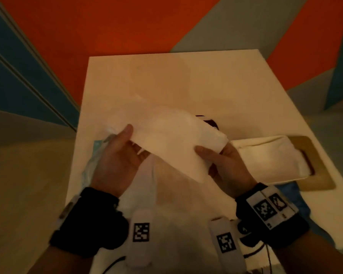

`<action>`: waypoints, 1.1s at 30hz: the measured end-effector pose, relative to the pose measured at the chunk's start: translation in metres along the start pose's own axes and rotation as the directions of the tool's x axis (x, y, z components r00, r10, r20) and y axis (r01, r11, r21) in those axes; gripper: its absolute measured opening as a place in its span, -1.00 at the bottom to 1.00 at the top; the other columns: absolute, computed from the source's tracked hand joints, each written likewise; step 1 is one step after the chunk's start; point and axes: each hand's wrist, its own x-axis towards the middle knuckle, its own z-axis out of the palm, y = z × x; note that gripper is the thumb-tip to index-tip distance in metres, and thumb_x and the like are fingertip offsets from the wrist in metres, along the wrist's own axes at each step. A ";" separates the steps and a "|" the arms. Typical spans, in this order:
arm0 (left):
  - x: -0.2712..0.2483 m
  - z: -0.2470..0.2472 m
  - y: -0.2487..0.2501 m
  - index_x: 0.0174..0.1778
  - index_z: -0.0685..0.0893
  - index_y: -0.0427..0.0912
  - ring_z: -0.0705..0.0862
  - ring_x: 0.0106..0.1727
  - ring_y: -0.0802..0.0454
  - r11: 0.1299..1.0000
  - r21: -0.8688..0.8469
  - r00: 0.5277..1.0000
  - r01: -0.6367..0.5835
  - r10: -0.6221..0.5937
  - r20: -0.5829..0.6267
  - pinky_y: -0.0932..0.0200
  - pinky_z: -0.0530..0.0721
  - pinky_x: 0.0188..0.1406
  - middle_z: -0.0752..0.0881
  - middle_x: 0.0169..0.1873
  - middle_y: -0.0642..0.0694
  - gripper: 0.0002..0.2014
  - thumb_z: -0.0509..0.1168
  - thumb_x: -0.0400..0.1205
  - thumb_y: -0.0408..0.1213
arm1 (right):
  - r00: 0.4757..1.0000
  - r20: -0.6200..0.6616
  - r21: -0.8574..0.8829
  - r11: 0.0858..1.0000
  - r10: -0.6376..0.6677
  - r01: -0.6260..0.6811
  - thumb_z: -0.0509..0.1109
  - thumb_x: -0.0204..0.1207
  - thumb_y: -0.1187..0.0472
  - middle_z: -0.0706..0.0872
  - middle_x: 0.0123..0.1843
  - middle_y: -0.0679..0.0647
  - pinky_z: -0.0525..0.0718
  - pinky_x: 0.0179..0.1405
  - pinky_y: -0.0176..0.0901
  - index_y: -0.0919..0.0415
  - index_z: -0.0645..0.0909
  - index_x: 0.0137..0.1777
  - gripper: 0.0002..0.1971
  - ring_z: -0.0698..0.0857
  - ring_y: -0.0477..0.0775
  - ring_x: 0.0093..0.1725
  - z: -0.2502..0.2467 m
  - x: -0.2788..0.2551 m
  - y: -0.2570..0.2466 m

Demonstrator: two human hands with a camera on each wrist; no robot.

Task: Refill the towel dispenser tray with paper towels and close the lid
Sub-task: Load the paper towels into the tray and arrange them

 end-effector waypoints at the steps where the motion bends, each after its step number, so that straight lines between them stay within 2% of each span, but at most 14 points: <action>1: 0.003 0.005 0.001 0.04 0.73 -0.01 0.75 0.05 0.08 0.998 0.048 0.999 0.034 -0.035 0.034 0.08 0.77 -0.02 0.82 -0.03 0.05 -0.49 0.53 0.14 -0.05 | 1.000 -0.007 -0.072 0.997 -0.002 0.001 0.34 0.39 0.40 0.81 -0.03 -0.13 0.78 -0.17 -0.16 -0.04 0.60 0.12 -0.62 0.77 -0.05 0.01 -0.017 -0.006 -0.010; 3: 0.010 0.014 -0.001 0.07 0.71 -0.08 0.79 -0.10 0.14 0.972 0.203 0.992 0.116 -0.124 0.027 0.20 0.79 -0.21 0.84 -0.14 0.07 -0.53 0.46 0.23 -0.08 | 1.000 -0.019 -0.208 0.978 0.022 -0.026 0.34 0.41 0.45 0.84 -0.17 -0.18 0.74 -0.28 -0.32 -0.01 0.61 0.05 -0.64 0.78 -0.16 -0.11 -0.045 -0.016 -0.026; 6: 0.017 0.049 -0.031 0.19 0.61 -0.12 0.78 -0.17 0.17 0.828 0.534 0.980 0.171 -0.197 -0.008 0.27 0.75 -0.21 0.80 -0.12 0.01 -0.64 0.33 0.46 -0.41 | 0.993 -0.119 -0.423 0.904 0.022 -0.070 0.36 0.43 0.45 0.77 -0.20 -0.15 0.69 -0.40 -0.43 0.13 0.59 0.11 -0.69 0.74 -0.20 -0.23 -0.093 -0.030 -0.058; 10: 0.022 0.101 -0.087 0.35 0.44 -0.19 0.61 0.11 0.00 0.689 0.718 0.983 0.101 -0.180 0.035 0.20 0.67 -0.04 0.63 0.15 -0.14 -0.53 0.29 0.52 -0.53 | 0.968 -0.250 -0.588 0.798 -0.021 -0.135 0.45 0.38 0.34 0.66 0.15 0.17 0.67 0.02 0.11 0.18 0.46 0.35 -0.49 0.63 0.20 0.12 -0.158 -0.027 -0.083; 12: 0.029 0.121 -0.114 0.43 0.31 -0.18 0.51 0.17 0.04 0.616 0.783 0.983 0.084 -0.179 0.035 0.17 0.52 0.06 0.55 0.27 -0.15 -0.47 0.26 0.55 -0.50 | 0.949 -0.311 -0.648 0.742 -0.053 -0.171 0.48 0.36 0.33 0.61 0.19 0.21 0.68 -0.08 0.10 0.18 0.38 0.39 -0.40 0.61 0.24 0.11 -0.183 -0.020 -0.085; 14: 0.036 0.136 -0.137 0.48 0.19 -0.15 0.49 0.22 0.02 0.488 0.869 0.983 0.082 -0.185 0.012 0.21 0.42 0.09 0.49 0.36 -0.15 -0.42 0.25 0.56 -0.44 | 0.943 -0.310 -0.769 0.615 -0.122 -0.173 0.54 0.32 0.31 0.60 0.17 0.28 0.69 -0.09 0.12 0.18 0.32 0.42 -0.31 0.60 0.26 0.08 -0.200 -0.013 -0.084; 16: 0.040 0.147 -0.153 0.52 0.09 -0.11 0.50 0.31 -0.07 0.370 0.926 0.982 0.074 -0.190 -0.003 0.20 0.43 0.15 0.45 0.41 -0.17 -0.36 0.23 0.57 -0.41 | 0.953 -0.265 -0.842 0.517 -0.145 -0.155 0.53 0.33 0.35 0.53 0.06 0.22 0.60 -0.18 -0.27 0.21 0.23 0.47 -0.26 0.53 0.15 0.01 -0.207 -0.007 -0.083; 17: 0.040 0.151 -0.160 0.53 0.06 -0.08 0.50 0.33 -0.11 0.306 0.950 0.982 0.056 -0.189 0.003 0.16 0.45 0.18 0.43 0.43 -0.19 -0.34 0.22 0.57 -0.41 | 0.964 -0.222 -0.872 0.472 -0.148 -0.128 0.51 0.34 0.38 0.47 0.00 0.17 0.46 -0.38 -0.47 0.24 0.20 0.48 -0.25 0.47 0.09 -0.04 -0.209 -0.005 -0.081; 19: 0.039 0.154 -0.171 0.55 -0.05 0.00 0.51 0.35 -0.17 0.147 0.989 0.981 0.030 -0.196 0.000 0.10 0.46 0.25 0.35 0.50 -0.22 -0.28 0.19 0.57 -0.42 | 0.979 -0.144 -0.921 0.380 -0.143 -0.080 0.50 0.34 0.41 0.46 -0.13 0.05 0.39 -0.48 -0.48 0.26 0.18 0.47 -0.24 0.45 0.06 -0.10 -0.211 -0.001 -0.077; 21: 0.037 0.155 -0.177 0.55 -0.18 0.05 0.54 0.33 -0.21 0.011 0.999 0.978 0.031 -0.208 -0.028 0.08 0.48 0.25 0.27 0.55 -0.26 -0.23 0.15 0.58 -0.42 | 0.991 -0.088 -0.945 0.323 -0.097 -0.052 0.49 0.35 0.38 0.45 -0.20 -0.01 0.38 -0.38 -0.43 0.19 0.15 0.47 -0.24 0.53 0.13 -0.06 -0.212 0.003 -0.073; 24: 0.035 0.158 -0.182 0.55 -0.28 -0.03 0.61 0.22 -0.22 -0.164 0.986 0.988 -0.022 -0.155 -0.004 0.04 0.57 0.16 0.30 0.53 -0.28 -0.21 0.14 0.59 -0.41 | 0.997 -0.022 -0.989 0.146 -0.075 -0.011 0.48 0.37 0.29 0.53 -0.12 0.12 0.51 -0.21 -0.12 0.15 0.13 0.48 -0.24 0.65 0.24 -0.02 -0.212 0.004 -0.069; 29: 0.037 0.164 -0.188 0.55 -0.26 -0.07 0.66 0.05 -0.12 -0.243 0.968 0.990 -0.060 -0.142 0.026 0.16 0.61 -0.05 0.28 0.46 -0.18 -0.19 0.20 0.59 -0.38 | 0.990 0.095 -0.994 0.052 -0.106 0.101 0.52 0.35 0.21 0.58 0.27 0.28 0.51 -0.13 -0.11 0.16 0.20 0.47 -0.26 0.62 0.30 0.14 -0.212 -0.003 -0.076; 31: 0.033 0.170 -0.181 0.56 -0.20 -0.08 0.50 0.26 -0.09 -0.279 0.958 0.993 -0.074 -0.113 0.044 0.19 0.55 0.15 0.23 0.48 -0.18 -0.18 0.27 0.57 -0.28 | 0.950 0.233 -0.971 -0.094 -0.210 0.218 0.60 0.25 0.22 0.60 0.27 0.33 0.57 -0.10 -0.11 0.20 0.42 0.34 -0.34 0.66 0.36 0.08 -0.215 -0.010 -0.084; 33: 0.026 0.172 -0.168 0.55 0.01 -0.13 0.34 0.44 -0.14 -0.399 0.898 0.983 -0.186 -0.080 0.168 0.06 0.47 0.35 0.24 0.51 -0.17 -0.23 0.33 0.53 -0.19 | 0.889 0.387 -0.918 -0.199 -0.247 0.344 0.63 0.17 0.27 0.66 0.19 0.37 0.64 -0.04 0.06 0.20 0.58 0.13 -0.50 0.62 0.34 0.11 -0.223 -0.016 -0.092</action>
